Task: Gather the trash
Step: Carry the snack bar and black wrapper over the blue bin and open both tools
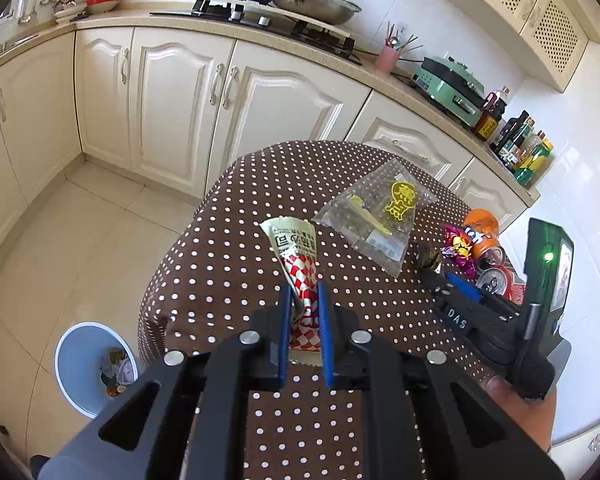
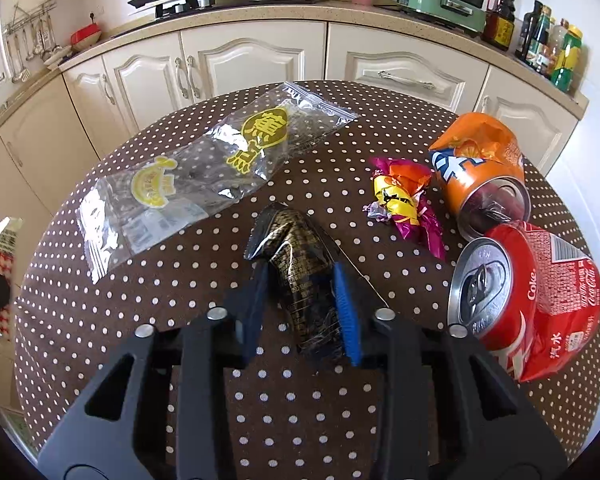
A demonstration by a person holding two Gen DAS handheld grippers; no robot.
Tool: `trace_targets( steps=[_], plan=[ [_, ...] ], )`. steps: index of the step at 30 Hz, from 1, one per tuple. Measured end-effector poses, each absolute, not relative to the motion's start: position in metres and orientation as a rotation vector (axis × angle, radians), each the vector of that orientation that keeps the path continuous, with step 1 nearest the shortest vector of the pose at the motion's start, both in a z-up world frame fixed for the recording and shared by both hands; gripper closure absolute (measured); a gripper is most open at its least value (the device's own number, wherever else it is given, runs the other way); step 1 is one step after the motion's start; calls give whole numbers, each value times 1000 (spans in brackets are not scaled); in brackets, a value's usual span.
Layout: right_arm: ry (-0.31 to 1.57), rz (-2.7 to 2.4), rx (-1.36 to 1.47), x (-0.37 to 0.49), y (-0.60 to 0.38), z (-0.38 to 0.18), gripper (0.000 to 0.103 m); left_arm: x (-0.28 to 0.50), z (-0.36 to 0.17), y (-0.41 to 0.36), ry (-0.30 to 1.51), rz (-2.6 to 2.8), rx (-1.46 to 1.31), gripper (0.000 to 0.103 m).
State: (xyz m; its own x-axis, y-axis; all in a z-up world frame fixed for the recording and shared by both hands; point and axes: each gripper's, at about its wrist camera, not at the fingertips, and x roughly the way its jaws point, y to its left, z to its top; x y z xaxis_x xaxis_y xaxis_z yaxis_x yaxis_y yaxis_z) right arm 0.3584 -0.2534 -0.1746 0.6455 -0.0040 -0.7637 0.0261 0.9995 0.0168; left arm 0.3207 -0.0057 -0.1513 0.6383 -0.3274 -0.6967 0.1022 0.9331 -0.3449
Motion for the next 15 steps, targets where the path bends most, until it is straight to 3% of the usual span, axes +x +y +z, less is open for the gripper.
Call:
trace_targets(
  steps=[3, 8, 15],
  plan=[
    [826, -26, 53, 349, -257, -168, 89, 319, -153, -6, 845, -253, -282, 91],
    [710, 1, 94, 316, -247, -135, 89, 310, -150, 8, 823, -247, -295, 91],
    [649, 256, 79, 291, -159, -103, 89, 289, -150, 60, 798, -132, -320, 91]
  ],
)
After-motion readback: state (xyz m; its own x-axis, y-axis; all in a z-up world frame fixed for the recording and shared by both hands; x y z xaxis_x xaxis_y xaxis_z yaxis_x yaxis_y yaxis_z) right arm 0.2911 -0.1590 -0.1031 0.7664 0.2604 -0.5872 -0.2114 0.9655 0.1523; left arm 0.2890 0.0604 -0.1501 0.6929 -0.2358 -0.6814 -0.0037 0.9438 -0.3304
